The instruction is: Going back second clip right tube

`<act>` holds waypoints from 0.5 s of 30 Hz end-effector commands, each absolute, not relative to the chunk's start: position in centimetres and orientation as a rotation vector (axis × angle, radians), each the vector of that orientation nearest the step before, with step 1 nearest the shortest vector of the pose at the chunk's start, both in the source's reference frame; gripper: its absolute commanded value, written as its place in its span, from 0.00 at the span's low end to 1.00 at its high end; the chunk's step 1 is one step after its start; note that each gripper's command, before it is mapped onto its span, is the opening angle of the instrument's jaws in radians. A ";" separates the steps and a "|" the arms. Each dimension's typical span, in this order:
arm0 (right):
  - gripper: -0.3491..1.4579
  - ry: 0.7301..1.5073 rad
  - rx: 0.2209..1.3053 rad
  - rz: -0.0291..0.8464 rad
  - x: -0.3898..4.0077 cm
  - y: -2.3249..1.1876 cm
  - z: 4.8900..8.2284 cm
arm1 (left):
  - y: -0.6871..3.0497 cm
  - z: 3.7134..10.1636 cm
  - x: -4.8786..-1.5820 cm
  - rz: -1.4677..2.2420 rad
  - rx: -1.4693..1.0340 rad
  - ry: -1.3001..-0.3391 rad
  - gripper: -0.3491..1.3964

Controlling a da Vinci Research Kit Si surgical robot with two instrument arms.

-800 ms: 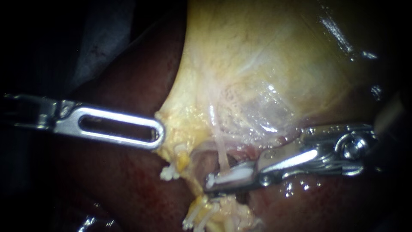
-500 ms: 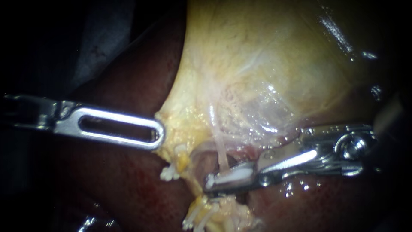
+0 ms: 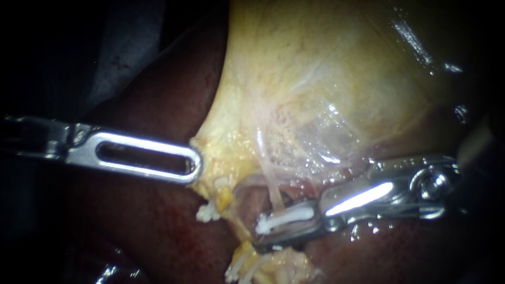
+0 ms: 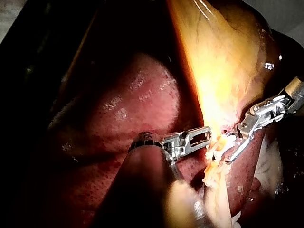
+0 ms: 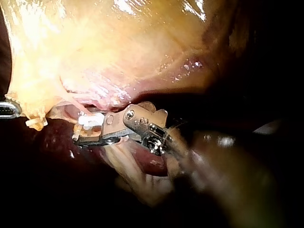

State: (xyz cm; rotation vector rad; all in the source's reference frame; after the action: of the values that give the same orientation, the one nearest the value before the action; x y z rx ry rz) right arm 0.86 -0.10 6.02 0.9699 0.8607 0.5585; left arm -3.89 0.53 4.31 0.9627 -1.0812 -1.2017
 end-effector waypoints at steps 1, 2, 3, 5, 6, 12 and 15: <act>0.43 0.867 0.962 0.548 0.87 -0.10 6.02 | 0.53 4.31 -3.89 -1.202 0.962 -1.081 0.00; 0.44 0.870 0.959 0.543 0.87 -0.10 6.02 | 0.53 4.31 -3.89 -1.202 0.962 -1.081 0.00; 0.44 0.872 0.957 0.538 0.87 -0.10 6.02 | 0.53 4.31 -3.89 -1.202 0.963 -1.081 0.00; 0.45 0.875 0.954 0.533 0.87 -0.09 6.01 | 0.53 4.31 -3.89 -1.202 0.962 -1.081 0.00; 0.45 0.877 0.951 0.528 0.87 -0.09 6.01 | 0.53 4.31 -3.89 -1.202 0.962 -1.081 0.00; 0.47 0.889 0.937 0.502 0.87 -0.09 6.01 | 0.53 4.31 -3.89 -1.202 0.963 -1.081 0.00; 0.48 0.904 0.923 0.477 0.88 -0.09 6.02 | 0.53 4.31 -3.89 -1.202 0.963 -1.081 0.00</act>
State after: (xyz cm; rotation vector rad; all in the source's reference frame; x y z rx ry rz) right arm 0.88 -0.09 6.02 0.9213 0.9055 0.4731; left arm -3.89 0.53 4.31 0.9626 -1.0811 -1.2021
